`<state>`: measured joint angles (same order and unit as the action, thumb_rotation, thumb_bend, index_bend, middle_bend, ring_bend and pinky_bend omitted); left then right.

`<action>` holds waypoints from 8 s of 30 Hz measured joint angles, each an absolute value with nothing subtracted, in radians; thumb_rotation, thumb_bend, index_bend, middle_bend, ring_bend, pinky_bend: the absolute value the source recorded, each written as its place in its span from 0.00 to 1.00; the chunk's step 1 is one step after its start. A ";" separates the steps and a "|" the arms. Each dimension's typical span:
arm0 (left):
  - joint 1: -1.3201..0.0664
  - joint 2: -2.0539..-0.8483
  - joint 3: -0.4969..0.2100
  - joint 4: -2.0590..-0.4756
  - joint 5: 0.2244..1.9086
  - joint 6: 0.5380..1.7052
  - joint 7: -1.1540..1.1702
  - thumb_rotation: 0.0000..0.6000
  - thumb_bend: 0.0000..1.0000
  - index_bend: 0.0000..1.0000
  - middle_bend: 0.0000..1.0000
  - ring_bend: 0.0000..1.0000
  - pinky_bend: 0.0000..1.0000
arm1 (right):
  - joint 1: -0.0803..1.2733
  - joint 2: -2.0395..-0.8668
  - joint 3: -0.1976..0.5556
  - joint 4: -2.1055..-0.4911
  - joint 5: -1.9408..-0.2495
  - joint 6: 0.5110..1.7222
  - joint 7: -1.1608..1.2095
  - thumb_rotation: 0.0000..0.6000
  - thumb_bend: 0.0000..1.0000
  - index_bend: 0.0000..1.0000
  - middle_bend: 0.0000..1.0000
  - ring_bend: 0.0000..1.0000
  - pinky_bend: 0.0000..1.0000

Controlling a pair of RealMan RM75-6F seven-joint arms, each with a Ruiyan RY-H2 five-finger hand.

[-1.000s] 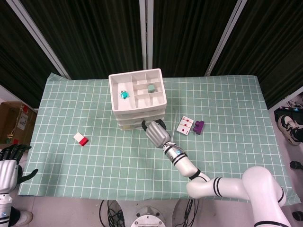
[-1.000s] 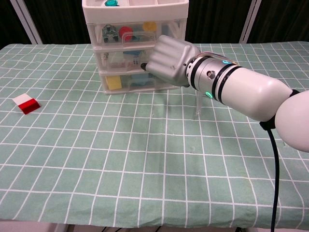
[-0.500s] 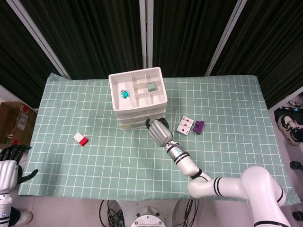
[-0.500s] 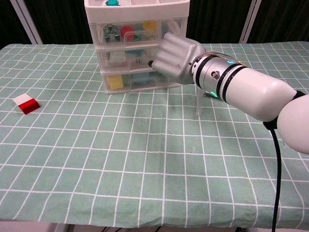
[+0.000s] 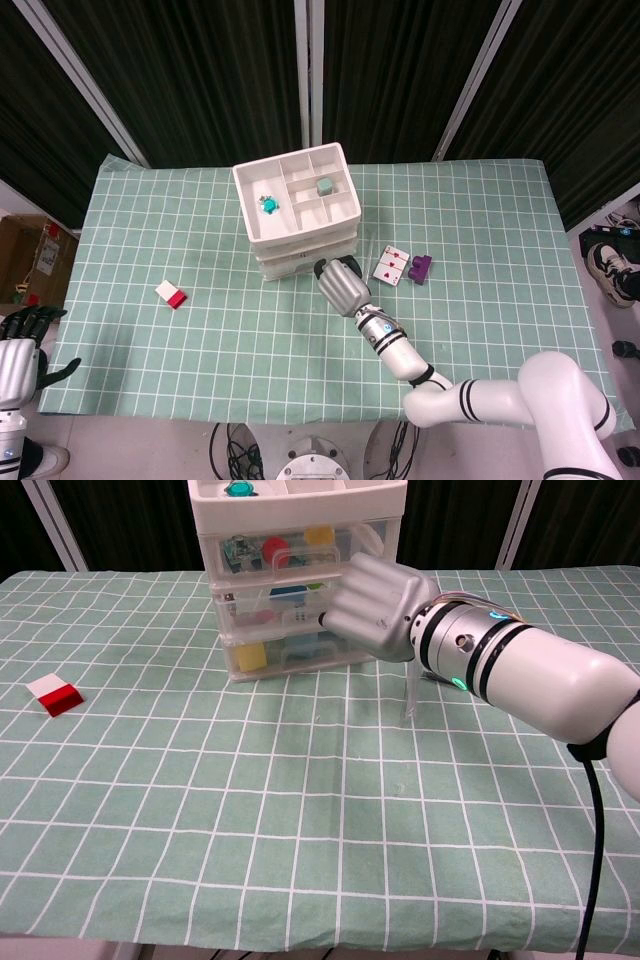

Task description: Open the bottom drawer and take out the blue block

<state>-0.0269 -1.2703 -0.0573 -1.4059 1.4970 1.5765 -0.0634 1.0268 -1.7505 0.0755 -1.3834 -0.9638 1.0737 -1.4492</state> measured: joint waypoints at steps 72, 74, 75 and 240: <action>-0.039 -1.246 -0.057 -1.467 1.491 1.553 -0.006 1.00 0.00 0.27 0.23 0.16 0.19 | 1.109 -1.438 0.172 -1.689 -0.625 0.842 -0.743 1.00 0.22 0.33 0.87 0.90 0.97; -0.040 -1.248 -0.057 -1.465 1.492 1.553 -0.008 1.00 0.00 0.27 0.23 0.16 0.19 | 1.105 -1.408 0.165 -1.722 -0.621 0.832 -0.721 1.00 0.22 0.33 0.87 0.90 0.97; -0.040 -1.250 -0.057 -1.464 1.492 1.553 -0.008 1.00 0.00 0.27 0.23 0.16 0.19 | 1.103 -1.396 0.162 -1.735 -0.620 0.828 -0.712 1.00 0.22 0.33 0.87 0.90 0.97; -0.051 -1.237 -0.063 -1.529 1.522 1.558 0.045 1.00 0.00 0.27 0.23 0.16 0.19 | 0.508 -1.132 -0.154 -1.884 -1.388 1.531 -0.268 1.00 0.17 0.00 0.00 0.00 0.00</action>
<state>-0.0509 -1.2365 -0.0632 -1.5287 1.5223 1.5579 0.0451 0.5077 -1.1318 -0.1541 -1.8840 -1.3880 1.5309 -0.2681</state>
